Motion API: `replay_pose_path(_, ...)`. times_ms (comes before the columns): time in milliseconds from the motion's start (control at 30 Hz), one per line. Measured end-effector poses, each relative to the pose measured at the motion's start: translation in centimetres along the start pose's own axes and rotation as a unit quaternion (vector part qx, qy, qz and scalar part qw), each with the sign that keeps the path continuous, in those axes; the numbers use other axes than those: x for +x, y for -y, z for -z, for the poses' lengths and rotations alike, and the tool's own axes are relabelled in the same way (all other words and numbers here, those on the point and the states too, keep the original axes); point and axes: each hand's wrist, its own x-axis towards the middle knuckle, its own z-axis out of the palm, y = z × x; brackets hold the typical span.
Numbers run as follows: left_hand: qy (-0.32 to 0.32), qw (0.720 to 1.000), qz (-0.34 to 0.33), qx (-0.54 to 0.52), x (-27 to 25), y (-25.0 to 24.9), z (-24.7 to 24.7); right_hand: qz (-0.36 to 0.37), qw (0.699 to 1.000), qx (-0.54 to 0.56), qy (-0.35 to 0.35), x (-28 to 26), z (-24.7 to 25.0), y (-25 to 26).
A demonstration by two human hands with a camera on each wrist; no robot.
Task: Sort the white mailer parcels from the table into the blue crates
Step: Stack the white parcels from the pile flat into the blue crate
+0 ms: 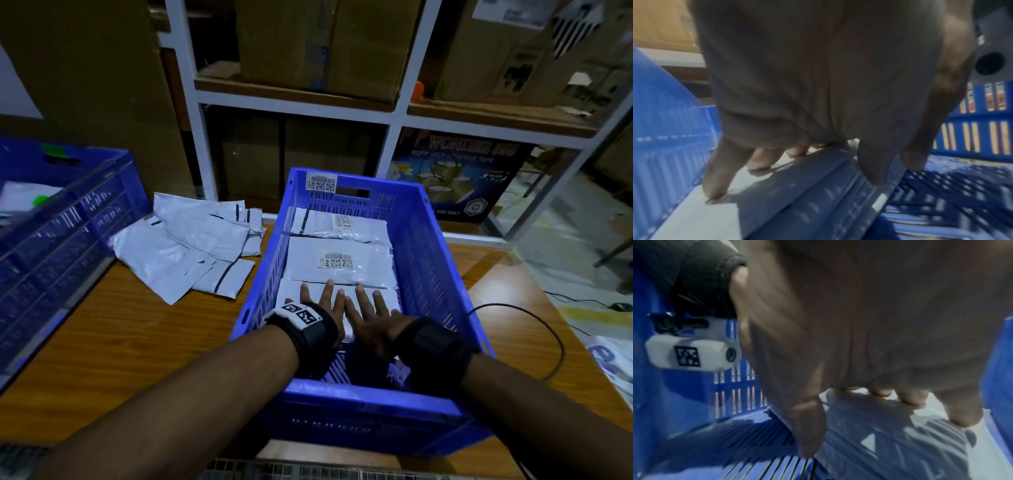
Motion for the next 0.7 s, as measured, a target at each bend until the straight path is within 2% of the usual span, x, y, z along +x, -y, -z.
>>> replay_pose_path(133, 0.003, 1.0, 0.008, -0.001, 0.1, 0.4, -0.5, 0.009, 1.0, -0.018, 0.012, 0.2, -0.2, 0.0)
replay_pose_path(233, -0.006, 0.999, 0.006, 0.044, -0.7, 0.3, -0.3, 0.014, 1.0, -0.014, 0.012, 0.6, -0.5, 0.0)
replay_pose_path(367, -0.031, 0.999, 0.006, -0.006, 0.2, 0.6, -1.0, 0.011, 1.0, 0.012, 0.007, 0.9, -0.5, 0.0)
replay_pose_path(500, -0.013, 1.0, 0.015, 0.006, 1.0, 0.9, -1.1, 0.006, 0.999, 0.04, 0.0, 0.6, -0.2, 0.1)
replay_pose_path(700, -0.047, 0.999, -0.005, 0.022, 0.6, 1.1, -1.4, -0.042, 0.998, 0.05, 0.025, -1.0, 0.6, 0.9)
